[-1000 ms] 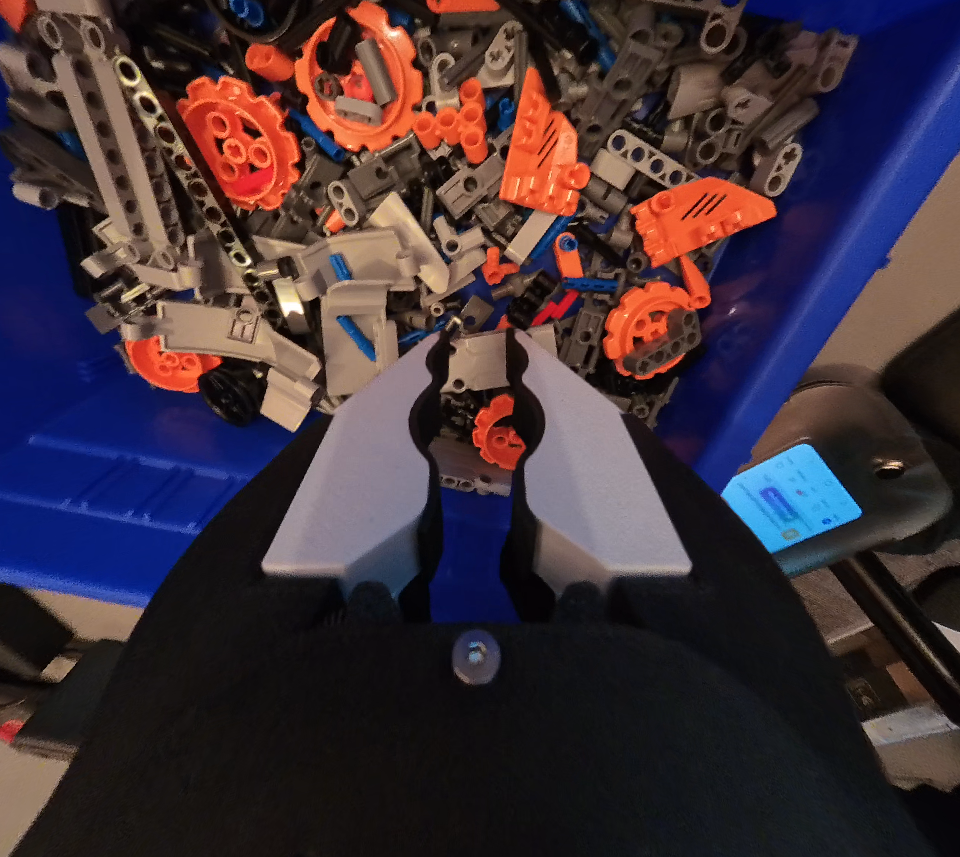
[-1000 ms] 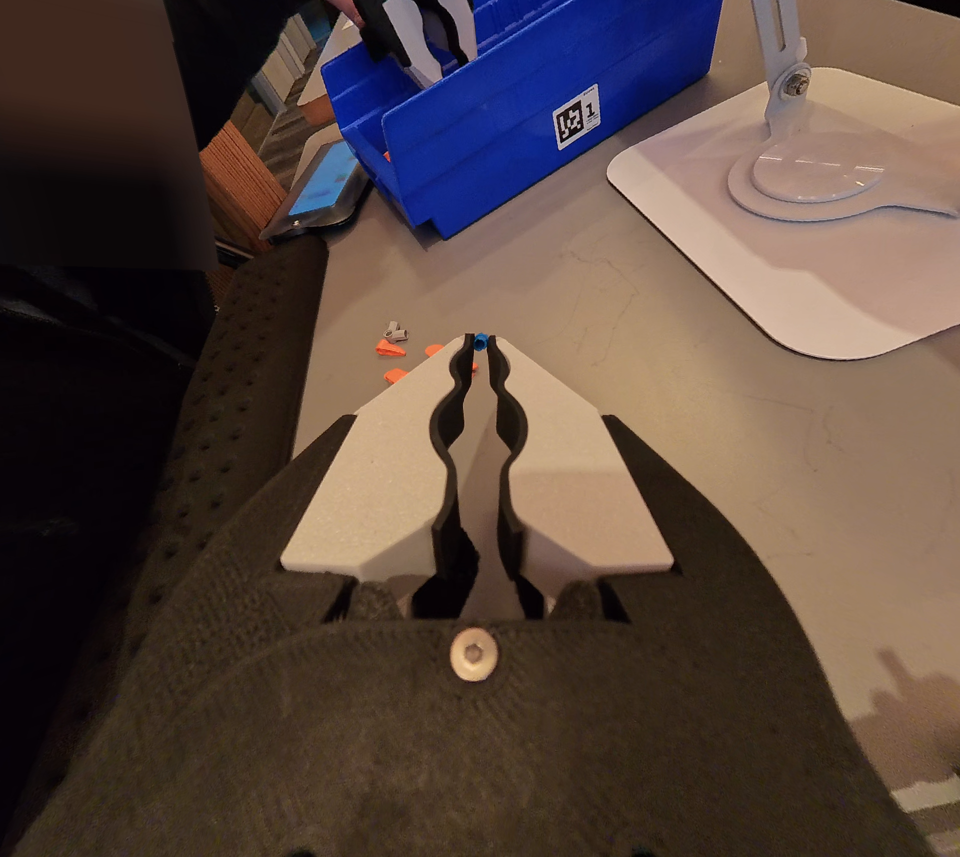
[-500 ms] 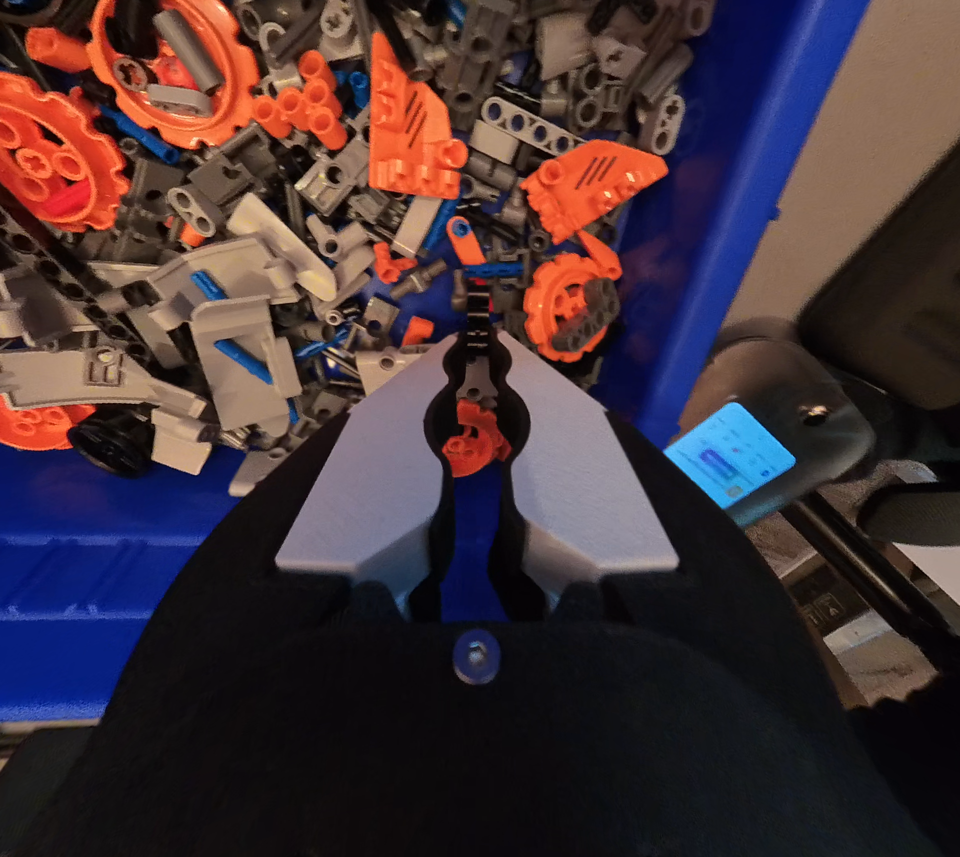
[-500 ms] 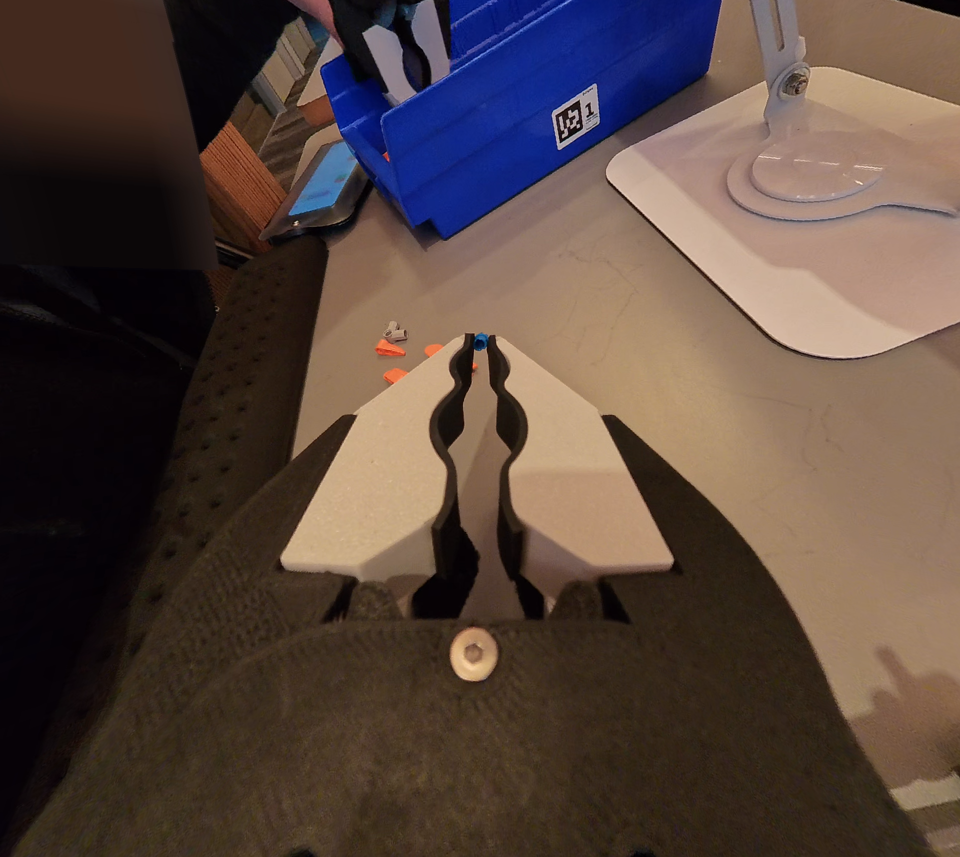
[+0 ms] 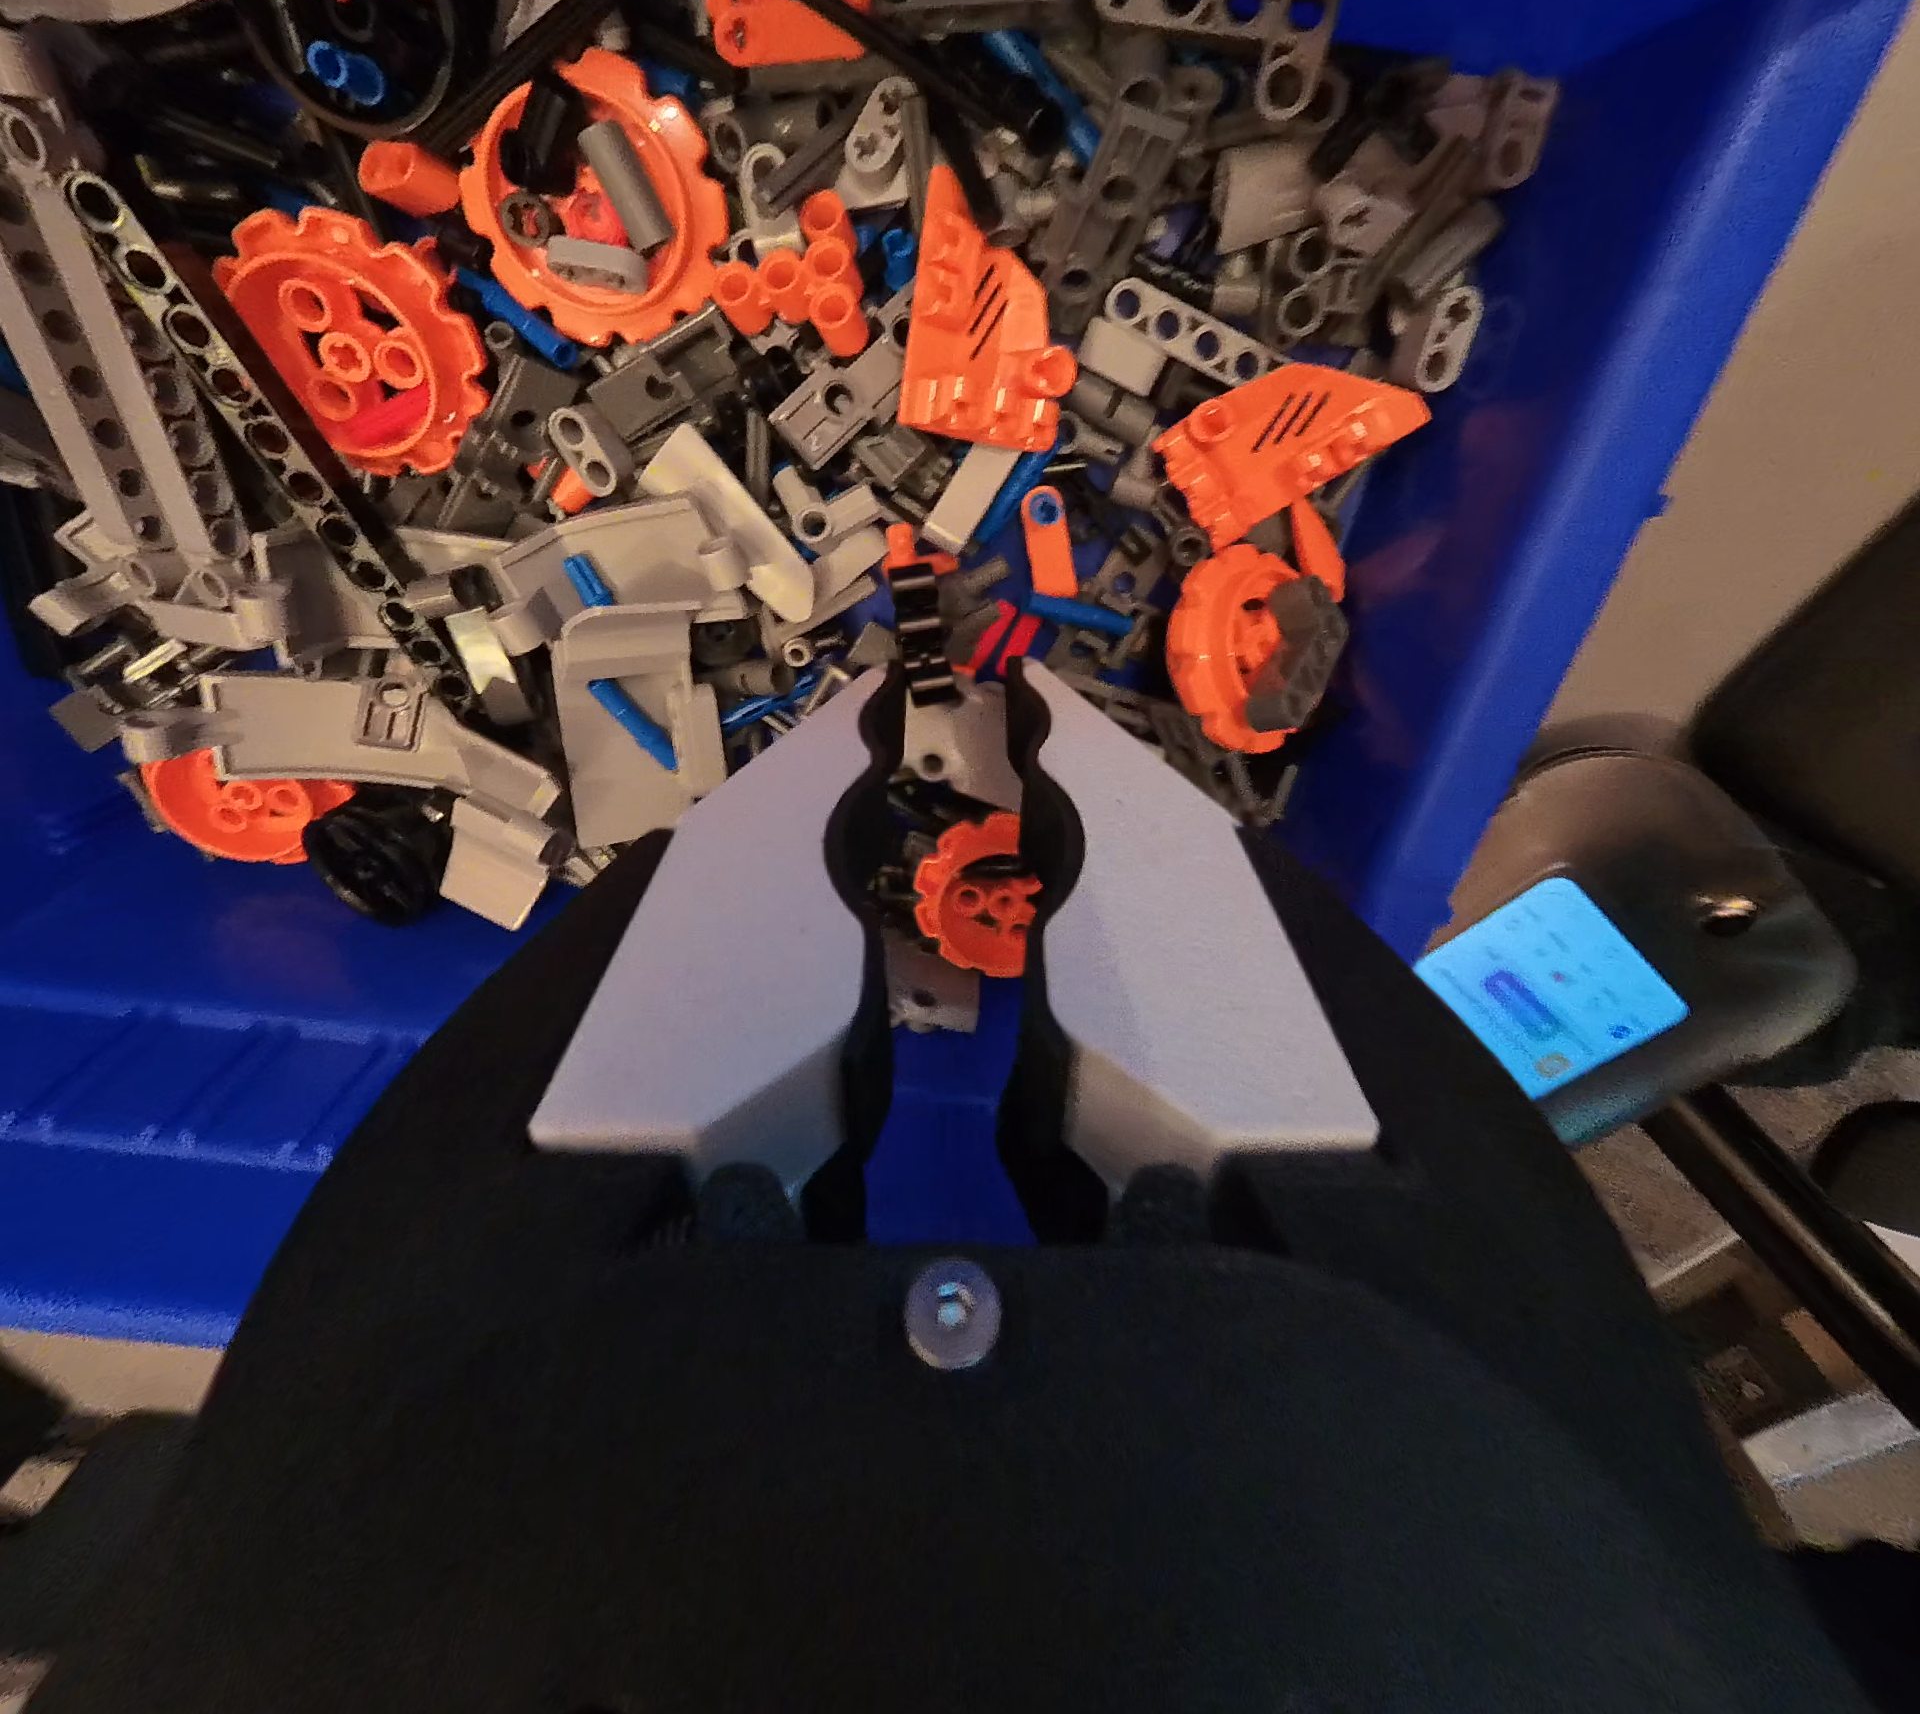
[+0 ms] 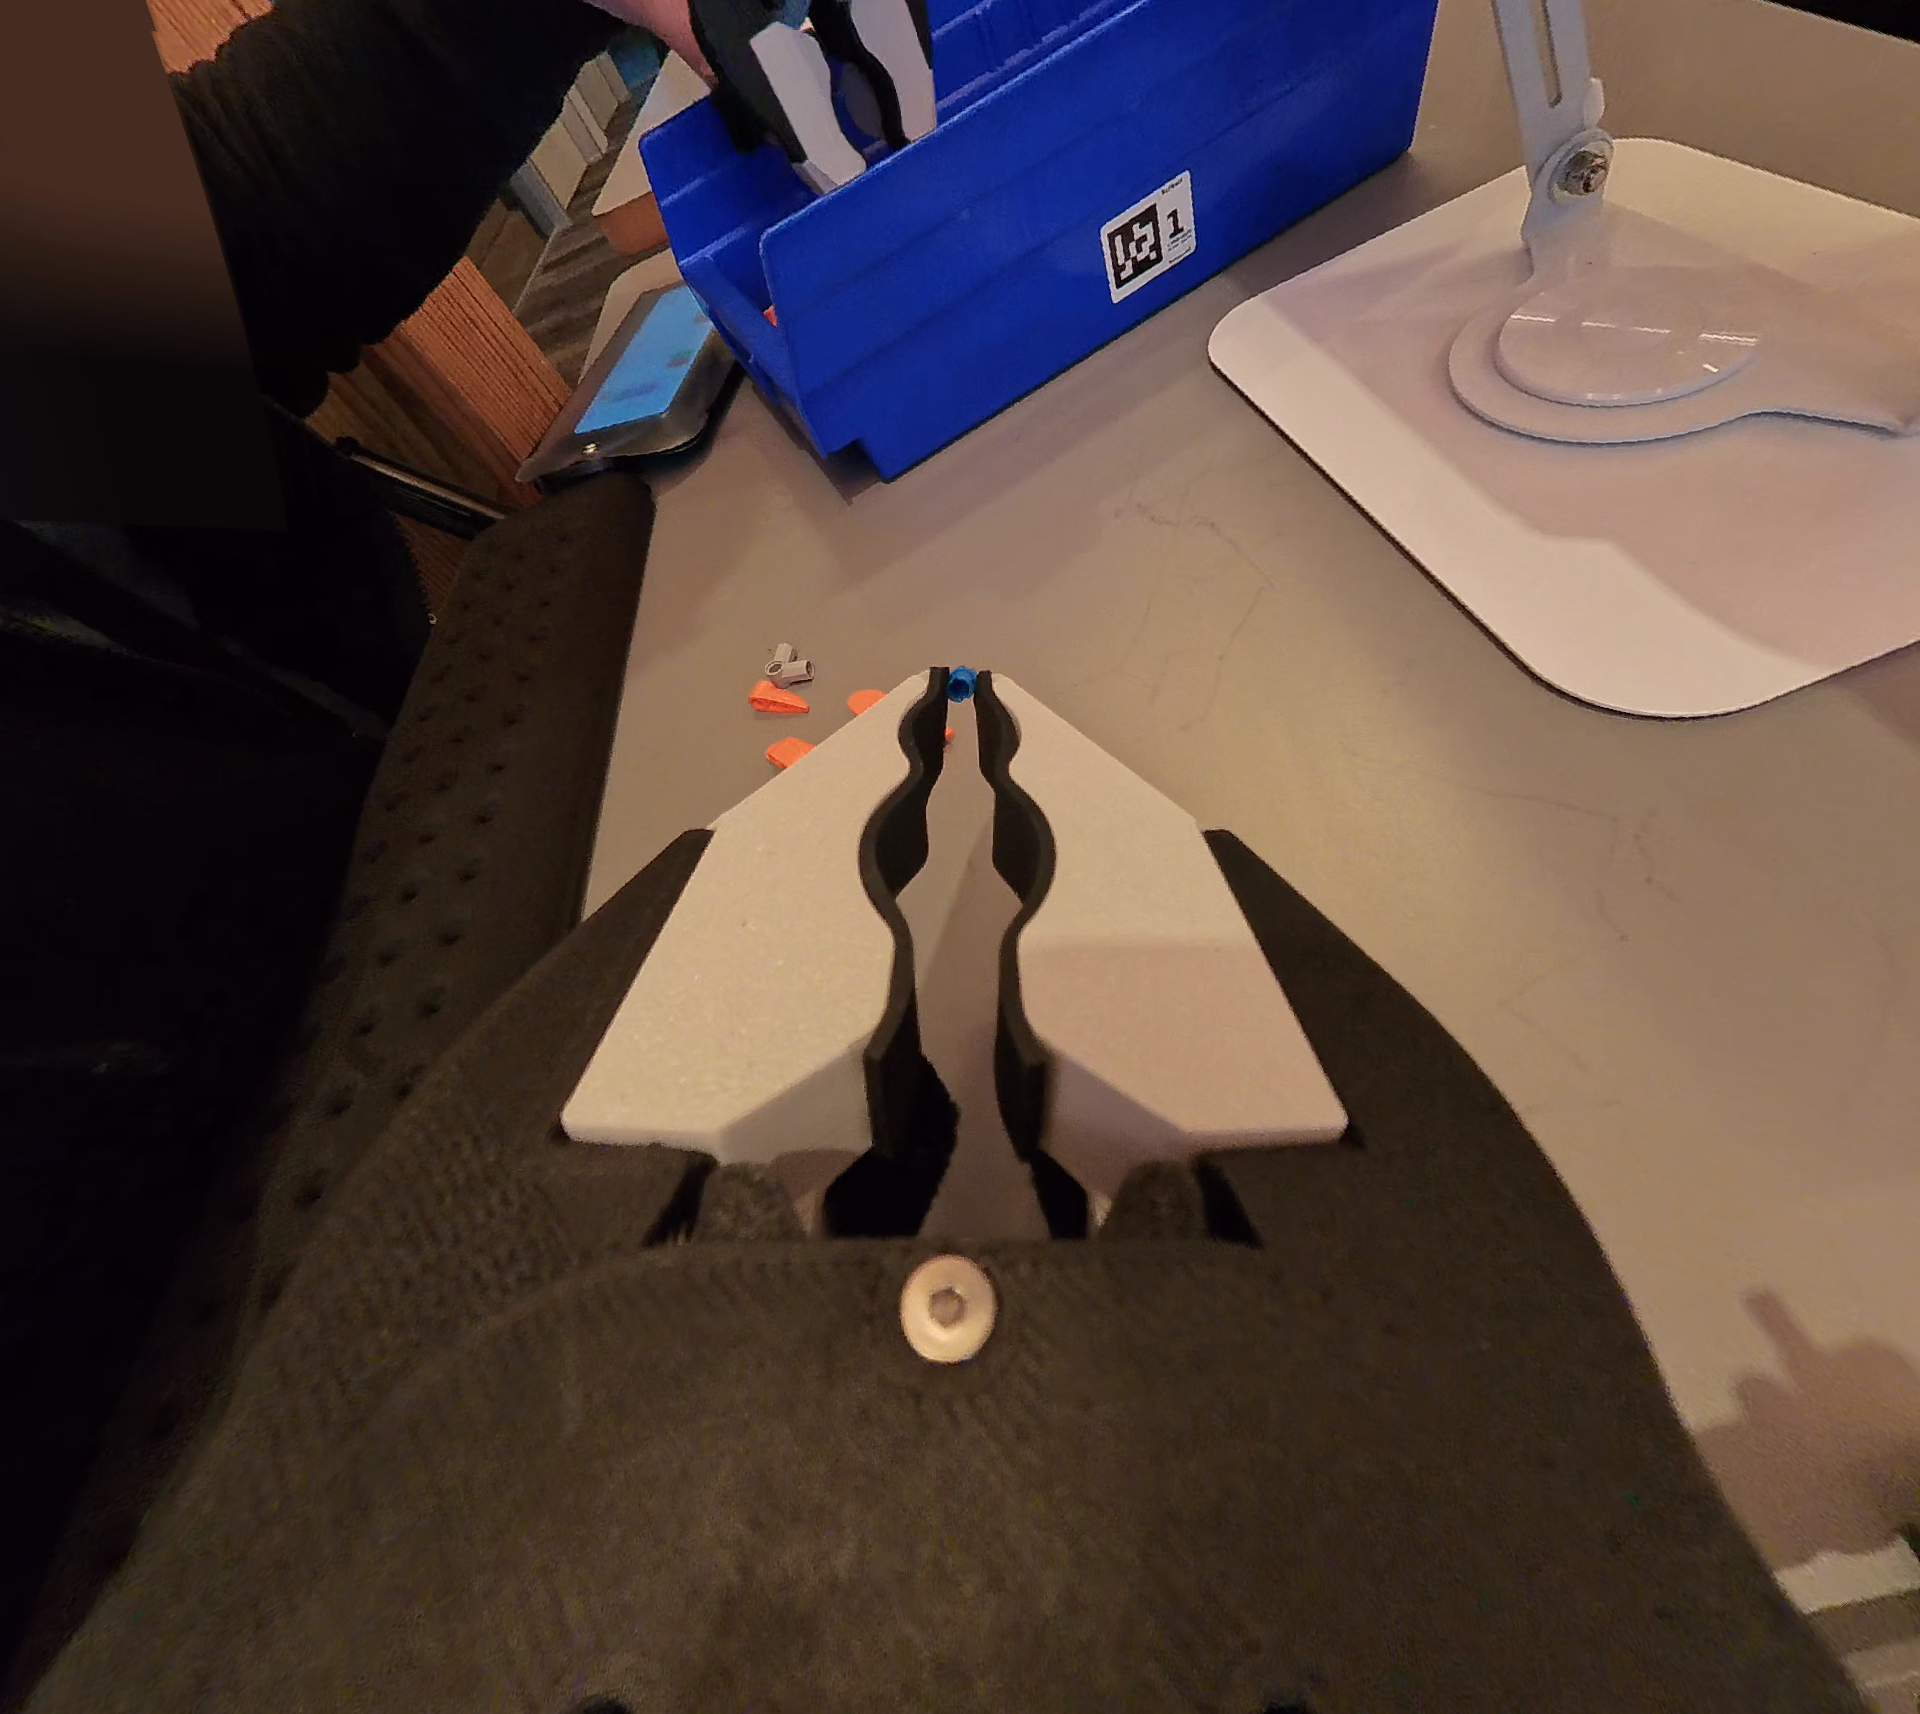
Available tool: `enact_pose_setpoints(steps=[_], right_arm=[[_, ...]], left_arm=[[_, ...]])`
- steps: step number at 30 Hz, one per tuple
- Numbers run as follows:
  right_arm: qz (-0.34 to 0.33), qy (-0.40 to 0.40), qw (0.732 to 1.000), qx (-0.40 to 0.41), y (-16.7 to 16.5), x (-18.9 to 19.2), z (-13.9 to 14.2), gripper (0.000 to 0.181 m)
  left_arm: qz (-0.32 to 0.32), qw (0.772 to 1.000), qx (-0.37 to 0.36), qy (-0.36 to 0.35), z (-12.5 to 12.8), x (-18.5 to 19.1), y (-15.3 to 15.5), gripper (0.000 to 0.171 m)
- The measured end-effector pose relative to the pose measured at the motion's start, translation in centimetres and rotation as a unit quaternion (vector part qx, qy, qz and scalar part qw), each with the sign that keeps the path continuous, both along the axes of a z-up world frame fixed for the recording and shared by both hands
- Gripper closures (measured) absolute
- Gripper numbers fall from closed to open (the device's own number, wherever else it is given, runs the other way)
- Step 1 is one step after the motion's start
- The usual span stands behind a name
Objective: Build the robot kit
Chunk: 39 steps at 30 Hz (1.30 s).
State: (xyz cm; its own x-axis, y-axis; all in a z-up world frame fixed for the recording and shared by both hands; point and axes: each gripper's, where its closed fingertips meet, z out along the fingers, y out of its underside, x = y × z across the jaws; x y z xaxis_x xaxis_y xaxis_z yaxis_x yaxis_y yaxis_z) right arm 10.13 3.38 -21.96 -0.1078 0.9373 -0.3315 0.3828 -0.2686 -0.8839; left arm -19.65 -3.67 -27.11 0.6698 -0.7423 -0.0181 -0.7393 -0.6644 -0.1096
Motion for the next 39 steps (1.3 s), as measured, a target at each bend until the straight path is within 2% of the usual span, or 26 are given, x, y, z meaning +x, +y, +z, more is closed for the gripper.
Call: enact_pose_setpoints(steps=[6,23,39], right_arm=[[0.000,0.001,1.000,0.001,0.0,0.0,0.1,0.178],[0.000,0.001,1.000,0.001,0.0,0.0,0.1,0.178],[-0.001,-0.005,1.000,0.001,0.0,0.0,-0.3,0.178]], left_arm=[[-0.007,1.000,0.000,0.018,-0.6,-0.2,-0.2,0.157],[0.010,0.999,0.039,0.015,0.5,-1.0,0.7,0.158],[0.058,0.995,0.060,0.052,1.8,-4.7,1.5,0.153]])
